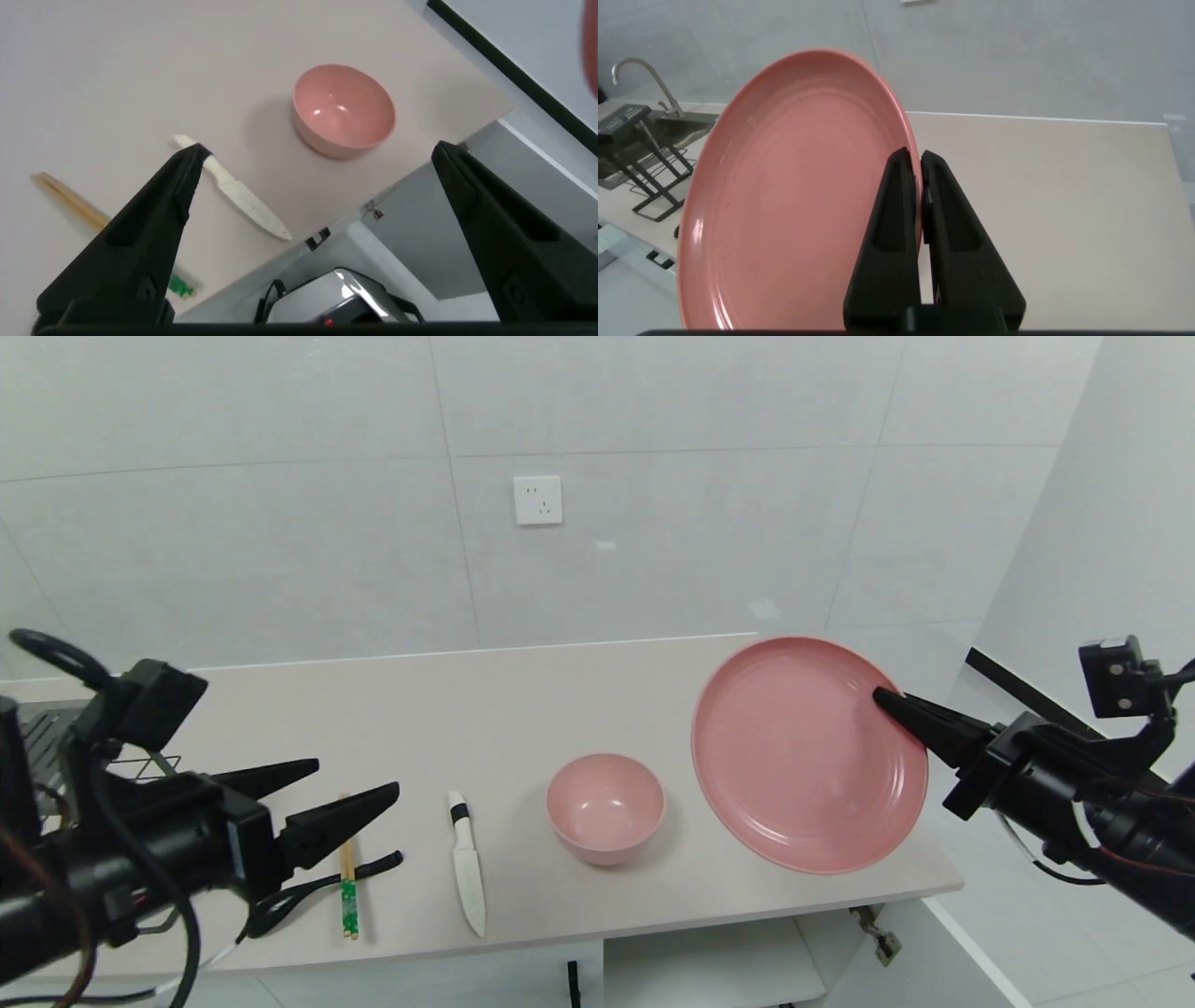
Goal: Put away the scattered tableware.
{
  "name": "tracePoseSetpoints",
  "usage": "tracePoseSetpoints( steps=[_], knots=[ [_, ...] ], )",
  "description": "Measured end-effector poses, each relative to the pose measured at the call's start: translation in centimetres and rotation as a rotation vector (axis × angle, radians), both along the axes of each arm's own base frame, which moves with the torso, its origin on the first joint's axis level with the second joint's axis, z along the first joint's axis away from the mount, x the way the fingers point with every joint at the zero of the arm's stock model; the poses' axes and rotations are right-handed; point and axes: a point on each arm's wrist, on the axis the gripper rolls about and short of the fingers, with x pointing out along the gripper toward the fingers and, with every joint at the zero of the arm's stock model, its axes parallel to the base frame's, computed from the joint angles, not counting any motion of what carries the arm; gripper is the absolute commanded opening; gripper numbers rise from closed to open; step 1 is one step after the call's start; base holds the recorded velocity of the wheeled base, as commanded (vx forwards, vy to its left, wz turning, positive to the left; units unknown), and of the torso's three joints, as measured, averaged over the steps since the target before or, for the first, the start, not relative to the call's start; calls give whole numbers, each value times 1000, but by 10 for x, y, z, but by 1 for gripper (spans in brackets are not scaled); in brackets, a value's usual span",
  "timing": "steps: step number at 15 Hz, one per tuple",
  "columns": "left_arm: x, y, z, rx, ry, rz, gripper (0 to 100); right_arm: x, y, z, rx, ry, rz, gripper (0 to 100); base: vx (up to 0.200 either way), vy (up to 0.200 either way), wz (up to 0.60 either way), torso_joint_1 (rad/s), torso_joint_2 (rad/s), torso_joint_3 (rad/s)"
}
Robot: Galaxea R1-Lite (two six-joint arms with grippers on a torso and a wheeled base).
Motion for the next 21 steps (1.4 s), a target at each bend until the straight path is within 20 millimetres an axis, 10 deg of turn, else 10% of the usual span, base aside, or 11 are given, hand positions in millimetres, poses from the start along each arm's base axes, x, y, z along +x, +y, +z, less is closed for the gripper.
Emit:
tracePoseSetpoints(
  steps=[7,21],
  knots=[
    [69,-43,-27,-9,89,-75,100,-1,-5,4,4,-17,-20,0,0,0,0,0,0,0],
    [137,-105,-101,30,241,-68,100,-3,-5,1,-2,-6,-19,0,0,0,0,0,0,0]
  ],
)
